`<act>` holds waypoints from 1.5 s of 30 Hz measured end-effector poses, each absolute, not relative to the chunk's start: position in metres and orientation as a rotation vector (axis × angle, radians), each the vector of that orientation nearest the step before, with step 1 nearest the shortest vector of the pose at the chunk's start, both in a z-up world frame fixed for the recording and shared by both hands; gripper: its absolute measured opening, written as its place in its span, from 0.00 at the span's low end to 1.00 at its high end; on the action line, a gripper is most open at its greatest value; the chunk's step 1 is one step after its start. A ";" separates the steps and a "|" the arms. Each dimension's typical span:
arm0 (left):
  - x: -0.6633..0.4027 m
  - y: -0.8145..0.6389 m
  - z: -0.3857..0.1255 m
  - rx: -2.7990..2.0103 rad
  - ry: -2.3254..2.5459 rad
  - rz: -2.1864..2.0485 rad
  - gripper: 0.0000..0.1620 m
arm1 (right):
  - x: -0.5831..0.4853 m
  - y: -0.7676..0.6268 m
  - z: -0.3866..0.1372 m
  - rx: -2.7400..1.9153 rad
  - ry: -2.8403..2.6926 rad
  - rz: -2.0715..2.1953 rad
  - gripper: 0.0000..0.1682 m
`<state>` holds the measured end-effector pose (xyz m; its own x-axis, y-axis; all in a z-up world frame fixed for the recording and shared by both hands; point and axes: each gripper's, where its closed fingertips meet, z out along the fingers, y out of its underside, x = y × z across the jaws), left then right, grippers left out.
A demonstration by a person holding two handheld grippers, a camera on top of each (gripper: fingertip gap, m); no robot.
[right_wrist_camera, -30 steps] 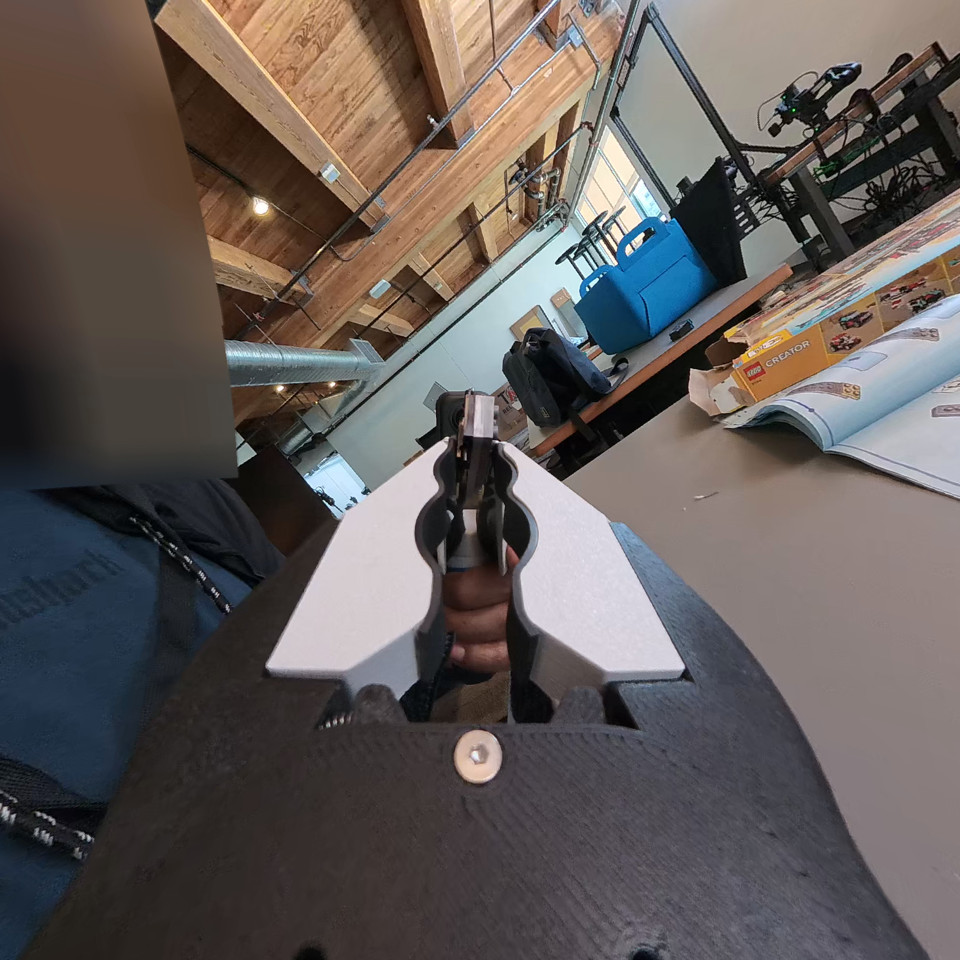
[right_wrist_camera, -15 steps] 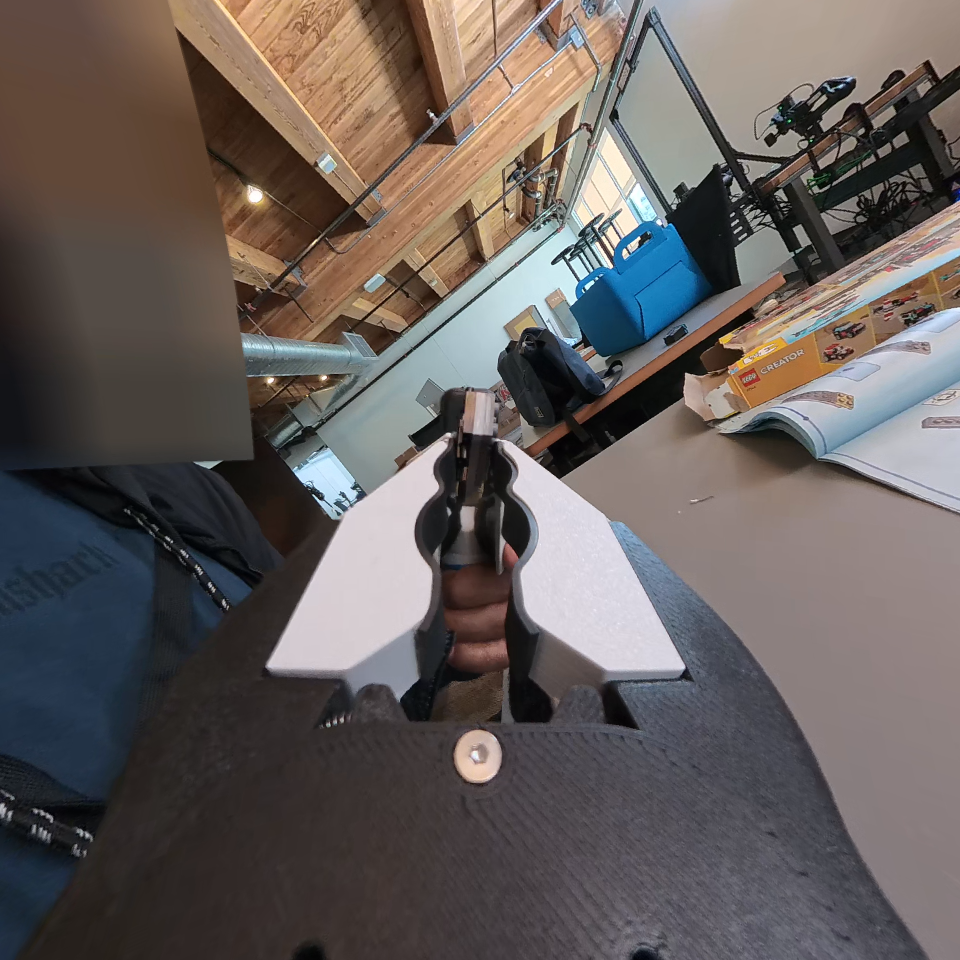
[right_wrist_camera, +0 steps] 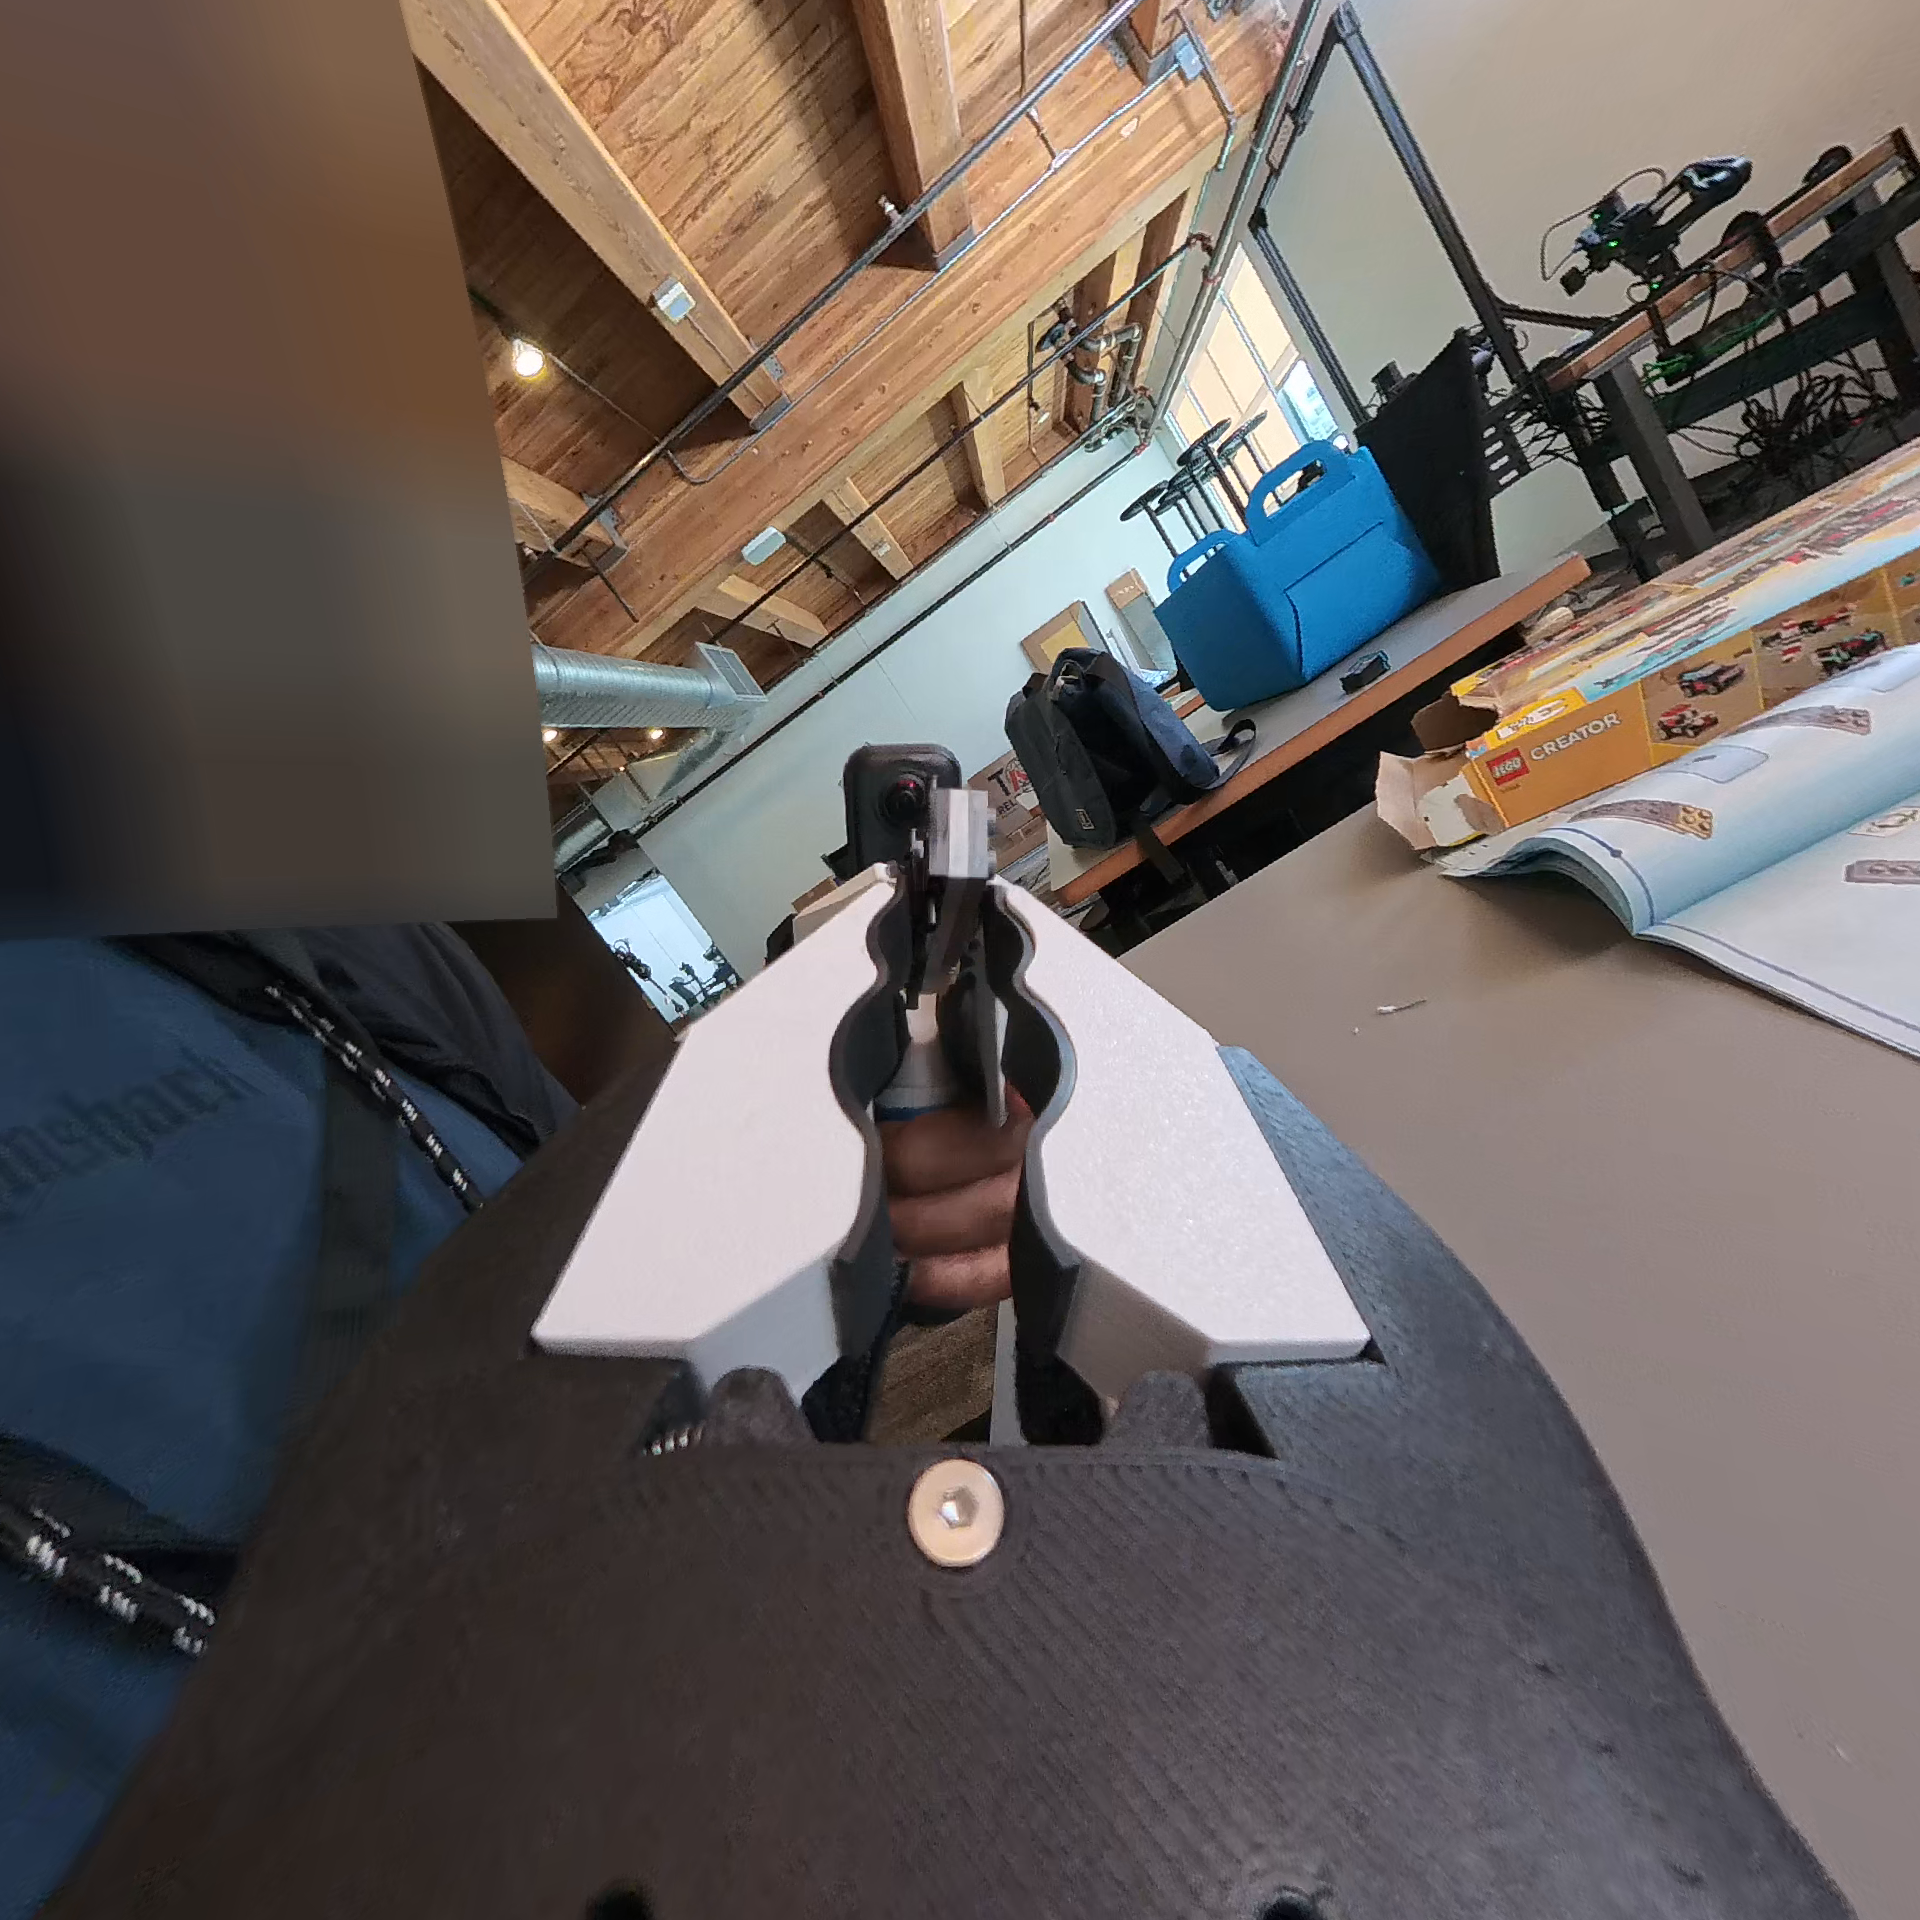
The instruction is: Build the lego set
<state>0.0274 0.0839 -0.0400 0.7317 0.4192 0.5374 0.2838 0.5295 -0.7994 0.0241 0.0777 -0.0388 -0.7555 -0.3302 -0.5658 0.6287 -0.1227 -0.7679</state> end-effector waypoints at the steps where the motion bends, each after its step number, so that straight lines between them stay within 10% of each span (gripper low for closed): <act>1: 0.028 0.084 -0.039 -1.050 -0.771 0.097 0.08 | 0.025 0.078 -0.038 0.331 1.514 -1.936 0.07; 45: 0.041 0.086 -0.028 -1.143 -0.660 0.275 0.08 | 0.039 0.083 -0.024 0.192 1.495 -2.007 0.08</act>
<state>0.0406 0.0863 -0.0281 0.7811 0.5218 0.3428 0.1245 0.4078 -0.9046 0.0390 0.0831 -0.0245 -0.7966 -0.3894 -0.4624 0.5544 -0.1658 -0.8155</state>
